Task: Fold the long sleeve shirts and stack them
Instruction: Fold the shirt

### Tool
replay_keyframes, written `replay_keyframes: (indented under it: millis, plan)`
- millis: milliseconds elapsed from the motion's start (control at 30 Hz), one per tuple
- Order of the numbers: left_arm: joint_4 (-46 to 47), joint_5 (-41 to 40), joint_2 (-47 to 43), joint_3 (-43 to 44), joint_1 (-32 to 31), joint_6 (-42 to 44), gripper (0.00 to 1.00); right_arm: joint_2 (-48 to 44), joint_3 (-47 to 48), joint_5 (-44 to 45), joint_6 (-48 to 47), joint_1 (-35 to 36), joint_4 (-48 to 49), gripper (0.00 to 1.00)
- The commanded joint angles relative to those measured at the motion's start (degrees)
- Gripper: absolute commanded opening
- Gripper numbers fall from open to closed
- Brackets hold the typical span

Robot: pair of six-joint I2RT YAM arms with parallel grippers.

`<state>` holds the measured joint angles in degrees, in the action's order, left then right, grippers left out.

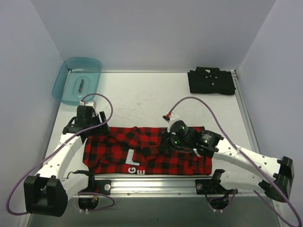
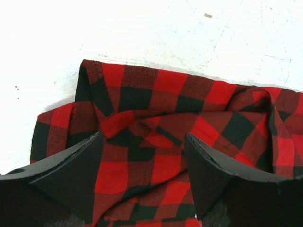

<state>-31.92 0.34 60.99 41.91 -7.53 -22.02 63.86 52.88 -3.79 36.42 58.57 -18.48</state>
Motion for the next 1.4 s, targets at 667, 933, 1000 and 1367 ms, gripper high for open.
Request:
replay_keyframes:
  millis: [667,933,1000,1367]
  plan:
    - [5.8,7.5,1.5,-1.4,0.4,0.2,0.78,-27.7,-15.3,29.6,25.7,2.3,-20.2,0.04]
    - [5.1,5.9,2.3,-1.2,0.4,-0.1,0.78,-24.2,-18.9,20.4,36.1,3.4,-23.5,0.0]
    - [5.2,6.1,2.6,-1.2,0.5,-0.7,0.78,-24.0,-17.5,20.0,36.5,4.0,-26.2,0.0]
    - [7.4,9.0,5.1,1.1,-0.7,-6.7,0.78,-19.8,-12.8,17.8,32.6,4.2,-39.5,0.51]
